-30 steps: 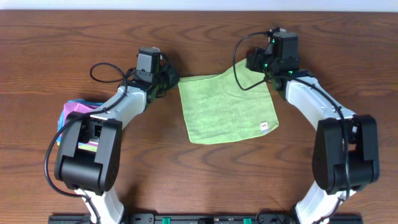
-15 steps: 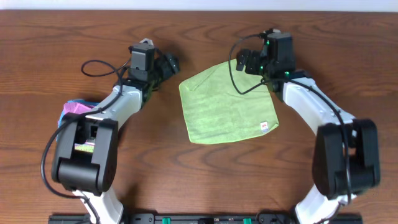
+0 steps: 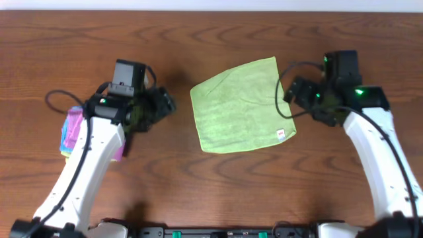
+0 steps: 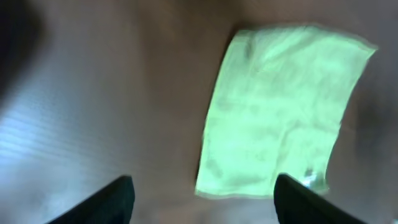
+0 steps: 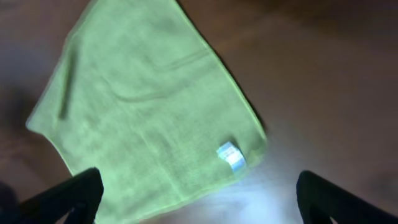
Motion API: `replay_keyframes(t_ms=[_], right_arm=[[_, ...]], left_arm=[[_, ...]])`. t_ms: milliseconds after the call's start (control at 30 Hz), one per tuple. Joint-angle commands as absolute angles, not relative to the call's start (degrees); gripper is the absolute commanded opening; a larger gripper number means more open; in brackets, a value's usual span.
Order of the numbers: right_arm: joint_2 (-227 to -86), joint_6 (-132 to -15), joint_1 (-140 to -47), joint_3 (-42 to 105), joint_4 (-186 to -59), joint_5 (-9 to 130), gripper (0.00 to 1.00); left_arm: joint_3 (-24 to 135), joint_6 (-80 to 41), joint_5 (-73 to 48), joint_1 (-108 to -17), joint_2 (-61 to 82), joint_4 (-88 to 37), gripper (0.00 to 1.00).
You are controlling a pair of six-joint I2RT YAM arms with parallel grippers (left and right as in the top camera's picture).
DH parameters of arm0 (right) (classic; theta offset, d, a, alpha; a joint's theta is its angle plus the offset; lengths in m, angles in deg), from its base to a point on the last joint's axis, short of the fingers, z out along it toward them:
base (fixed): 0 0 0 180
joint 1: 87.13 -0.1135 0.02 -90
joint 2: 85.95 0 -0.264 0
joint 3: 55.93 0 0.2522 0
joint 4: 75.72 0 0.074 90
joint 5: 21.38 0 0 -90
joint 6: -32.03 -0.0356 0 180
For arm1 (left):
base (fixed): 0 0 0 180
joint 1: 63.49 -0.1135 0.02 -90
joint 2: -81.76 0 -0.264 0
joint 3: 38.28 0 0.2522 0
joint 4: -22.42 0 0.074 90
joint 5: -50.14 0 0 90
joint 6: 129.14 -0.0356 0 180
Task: Fold the cloth
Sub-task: 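Move both grippers to the green cloth's near corners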
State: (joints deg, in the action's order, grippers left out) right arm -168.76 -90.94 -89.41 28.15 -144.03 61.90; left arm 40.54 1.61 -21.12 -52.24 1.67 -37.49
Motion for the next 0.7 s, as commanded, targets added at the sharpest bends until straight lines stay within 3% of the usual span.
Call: replay_keyframes(t_ms=[0, 333, 667], right_arm=[[-164.63, -89.98, -87.80, 28.00, -146.54, 60.92, 0.99], [-152.04, -85.22, -81.37, 9.29, -141.71, 51.67, 0.99], [-151.95, -83.62, -77.24, -5.36, -123.28, 39.94, 0.99]], left_arm=[[39.18, 7.90, -15.81, -52.44, 4.01, -39.48, 0.72], [22.33, 18.46, -6.74, -52.31, 12.34, -29.89, 0.72], [-0.23, 33.91, -3.26, -47.74, 15.40, 7.92, 0.80]])
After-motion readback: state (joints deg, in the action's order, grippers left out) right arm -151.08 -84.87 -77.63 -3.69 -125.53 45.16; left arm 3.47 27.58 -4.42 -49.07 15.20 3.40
